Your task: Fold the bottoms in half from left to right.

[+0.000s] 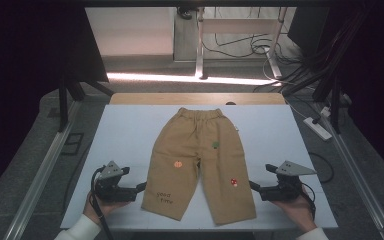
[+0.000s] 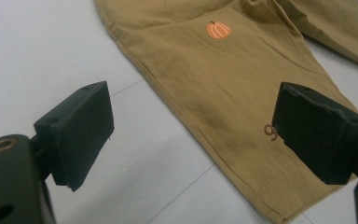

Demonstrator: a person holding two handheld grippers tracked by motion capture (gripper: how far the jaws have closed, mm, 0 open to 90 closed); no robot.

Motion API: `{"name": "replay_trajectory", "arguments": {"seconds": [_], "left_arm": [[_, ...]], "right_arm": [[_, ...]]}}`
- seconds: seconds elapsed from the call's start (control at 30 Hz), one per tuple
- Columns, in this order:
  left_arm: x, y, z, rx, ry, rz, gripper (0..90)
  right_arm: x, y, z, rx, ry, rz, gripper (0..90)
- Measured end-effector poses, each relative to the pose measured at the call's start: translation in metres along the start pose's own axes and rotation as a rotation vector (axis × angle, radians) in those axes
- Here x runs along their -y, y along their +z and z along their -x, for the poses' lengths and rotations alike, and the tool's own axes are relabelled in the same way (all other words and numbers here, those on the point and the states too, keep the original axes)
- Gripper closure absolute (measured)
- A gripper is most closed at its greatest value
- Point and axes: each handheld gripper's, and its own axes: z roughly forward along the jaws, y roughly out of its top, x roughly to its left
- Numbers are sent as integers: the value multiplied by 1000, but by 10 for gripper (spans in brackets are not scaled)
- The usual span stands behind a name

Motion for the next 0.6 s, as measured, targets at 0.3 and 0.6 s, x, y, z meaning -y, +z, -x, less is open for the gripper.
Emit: {"name": "replay_trajectory", "arguments": {"seconds": [0.3, 0.6], "left_arm": [[0, 0, -3, -2, -9, -6, 127], [1, -2, -5, -6, -10, -1, 132]], "right_arm": [[0, 3, 1, -5, -4, -5, 99], [-5, 0, -5, -4, -6, 8, 102]]}}
